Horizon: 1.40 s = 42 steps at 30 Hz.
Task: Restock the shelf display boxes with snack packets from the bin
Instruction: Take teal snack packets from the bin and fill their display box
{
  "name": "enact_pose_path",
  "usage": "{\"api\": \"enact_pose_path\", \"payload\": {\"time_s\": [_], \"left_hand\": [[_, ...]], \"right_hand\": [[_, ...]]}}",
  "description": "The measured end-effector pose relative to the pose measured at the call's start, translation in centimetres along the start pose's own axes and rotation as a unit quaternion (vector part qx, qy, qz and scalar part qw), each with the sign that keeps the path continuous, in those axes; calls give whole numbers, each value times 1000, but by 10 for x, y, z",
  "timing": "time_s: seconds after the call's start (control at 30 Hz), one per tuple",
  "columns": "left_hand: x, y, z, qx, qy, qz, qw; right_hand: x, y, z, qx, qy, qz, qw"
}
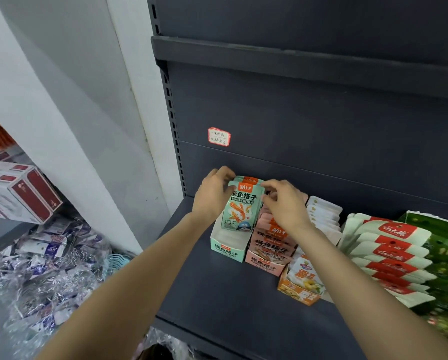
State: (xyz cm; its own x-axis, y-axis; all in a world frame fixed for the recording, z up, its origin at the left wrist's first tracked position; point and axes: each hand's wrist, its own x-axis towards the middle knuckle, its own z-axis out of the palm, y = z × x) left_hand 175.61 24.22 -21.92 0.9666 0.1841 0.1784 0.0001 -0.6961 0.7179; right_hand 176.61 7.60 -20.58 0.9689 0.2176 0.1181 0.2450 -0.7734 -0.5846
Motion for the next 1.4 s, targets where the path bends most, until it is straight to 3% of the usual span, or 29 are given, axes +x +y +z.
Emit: {"api": "enact_pose_path", "payload": {"time_s": [0.2,0.4,0.8,0.97,1.1,1.23,1.4], "left_hand": [[-59,5,-37,39,15,53,998],[-159,-32,-79,81,-7,44,996],[-387,-194,-139,31,-107,-96,989],[-441,-233,-138,15,-138,-144,980],[-462,-249,-123,27,-213,-155,964],[-473,-263,-107,46,-231,-177,956],[-485,-269,-100,61,-253,-193,946]], "right_hand": [[-49,-41,4,43,3,-29,999],[-134,-85,39,84,-27,-34,995],[-347,-130,202,57,-166,60,983],[-393,-127,250,29,-242,102,964],[-407,-121,279,12,-309,101,946],[-416,-111,293,-105,-395,54,911],[-431,-87,286,-177,-349,100,915]]}}
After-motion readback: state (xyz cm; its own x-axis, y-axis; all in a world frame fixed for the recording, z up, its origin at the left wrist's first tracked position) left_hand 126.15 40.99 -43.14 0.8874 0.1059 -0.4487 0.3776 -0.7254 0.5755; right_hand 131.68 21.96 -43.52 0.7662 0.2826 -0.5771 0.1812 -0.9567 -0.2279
